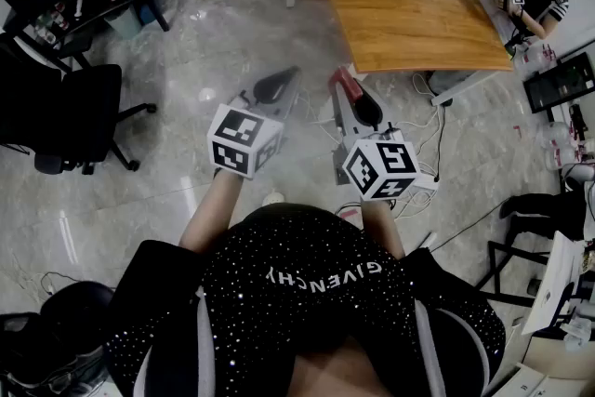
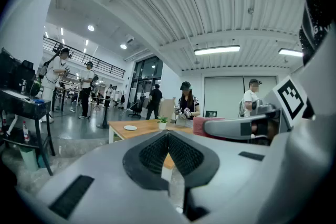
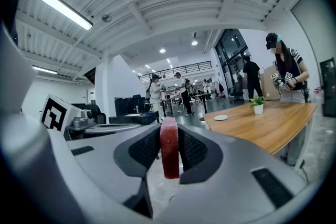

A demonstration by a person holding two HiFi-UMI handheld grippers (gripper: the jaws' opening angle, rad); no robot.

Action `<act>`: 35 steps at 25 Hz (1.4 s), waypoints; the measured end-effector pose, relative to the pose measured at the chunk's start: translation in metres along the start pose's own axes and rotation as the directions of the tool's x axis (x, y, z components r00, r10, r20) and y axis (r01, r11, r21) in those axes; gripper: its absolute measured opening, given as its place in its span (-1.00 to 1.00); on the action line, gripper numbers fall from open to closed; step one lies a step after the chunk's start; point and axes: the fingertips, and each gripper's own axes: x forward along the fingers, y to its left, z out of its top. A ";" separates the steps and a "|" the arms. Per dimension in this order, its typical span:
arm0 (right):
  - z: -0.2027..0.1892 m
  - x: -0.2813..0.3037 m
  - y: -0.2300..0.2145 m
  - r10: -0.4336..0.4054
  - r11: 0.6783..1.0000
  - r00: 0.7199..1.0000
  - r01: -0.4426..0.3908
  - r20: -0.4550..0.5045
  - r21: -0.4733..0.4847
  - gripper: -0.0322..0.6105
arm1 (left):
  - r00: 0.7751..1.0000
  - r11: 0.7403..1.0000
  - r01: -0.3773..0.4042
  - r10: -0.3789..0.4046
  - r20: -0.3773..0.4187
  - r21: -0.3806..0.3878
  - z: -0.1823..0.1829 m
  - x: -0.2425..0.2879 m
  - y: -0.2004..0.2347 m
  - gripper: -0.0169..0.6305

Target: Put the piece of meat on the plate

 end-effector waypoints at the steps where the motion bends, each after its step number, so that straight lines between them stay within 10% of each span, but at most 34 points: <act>1: -0.002 -0.001 -0.001 -0.006 1.000 1.000 0.006 -0.003 0.008 -0.59 | 1.000 1.000 -0.002 0.002 -0.002 -0.002 -0.002 -0.001 0.001 -0.92; 17: -0.002 0.098 -0.042 0.007 0.999 1.000 -0.007 -0.001 0.042 -0.59 | 0.998 0.998 -0.055 0.055 -0.021 -0.016 -0.010 0.052 0.081 -0.92; 35: 0.053 0.296 -0.162 0.037 0.999 0.999 -0.037 -0.010 0.023 -0.59 | 0.995 0.995 -0.099 0.099 -0.017 -0.028 0.033 0.236 0.224 -0.92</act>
